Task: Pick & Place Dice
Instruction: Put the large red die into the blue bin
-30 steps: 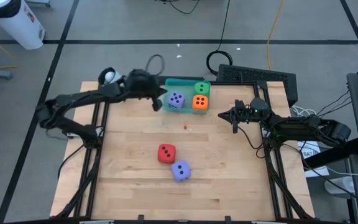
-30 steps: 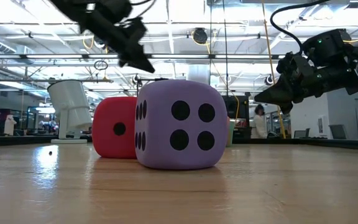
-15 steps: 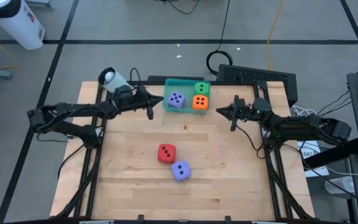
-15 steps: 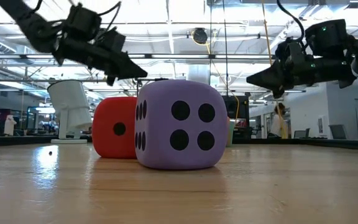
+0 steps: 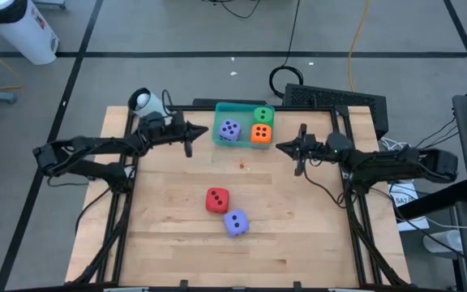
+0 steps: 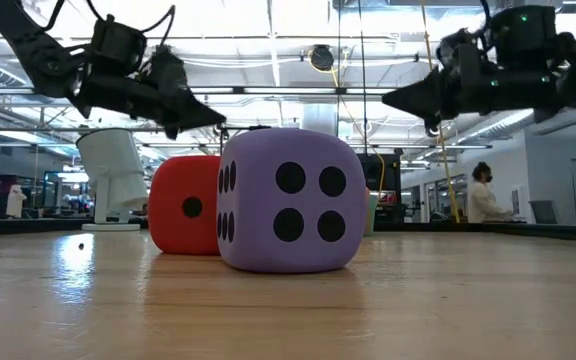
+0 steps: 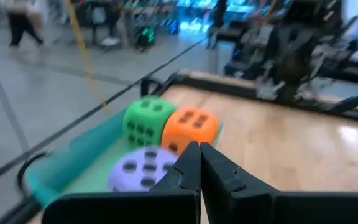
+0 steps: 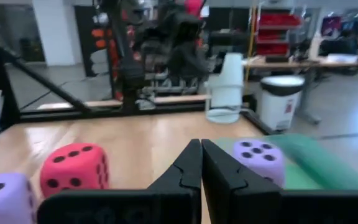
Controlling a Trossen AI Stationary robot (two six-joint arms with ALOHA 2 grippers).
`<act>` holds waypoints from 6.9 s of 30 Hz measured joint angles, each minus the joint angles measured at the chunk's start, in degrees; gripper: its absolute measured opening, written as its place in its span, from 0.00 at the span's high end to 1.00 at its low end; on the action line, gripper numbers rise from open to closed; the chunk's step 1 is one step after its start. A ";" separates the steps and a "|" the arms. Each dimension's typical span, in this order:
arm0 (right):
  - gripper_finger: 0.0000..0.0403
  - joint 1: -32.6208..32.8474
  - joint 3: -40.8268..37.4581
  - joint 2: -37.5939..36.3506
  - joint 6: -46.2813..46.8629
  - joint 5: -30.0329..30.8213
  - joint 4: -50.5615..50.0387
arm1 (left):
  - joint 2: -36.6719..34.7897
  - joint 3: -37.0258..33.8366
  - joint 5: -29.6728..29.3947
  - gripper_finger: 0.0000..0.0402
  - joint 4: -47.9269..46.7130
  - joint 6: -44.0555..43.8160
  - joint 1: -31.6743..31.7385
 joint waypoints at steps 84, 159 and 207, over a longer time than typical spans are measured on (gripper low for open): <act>0.01 30.41 80.04 60.68 10.79 19.59 -70.75 | -23.32 -8.02 14.38 0.94 -13.90 -6.12 13.33; 0.59 1.14 79.08 35.47 -9.40 17.53 -66.09 | -23.39 -8.02 14.23 0.94 -18.15 -5.26 3.23; 0.60 -8.28 59.47 57.28 -34.74 7.36 -29.37 | -23.37 -8.02 0.17 0.94 -10.18 6.40 -7.41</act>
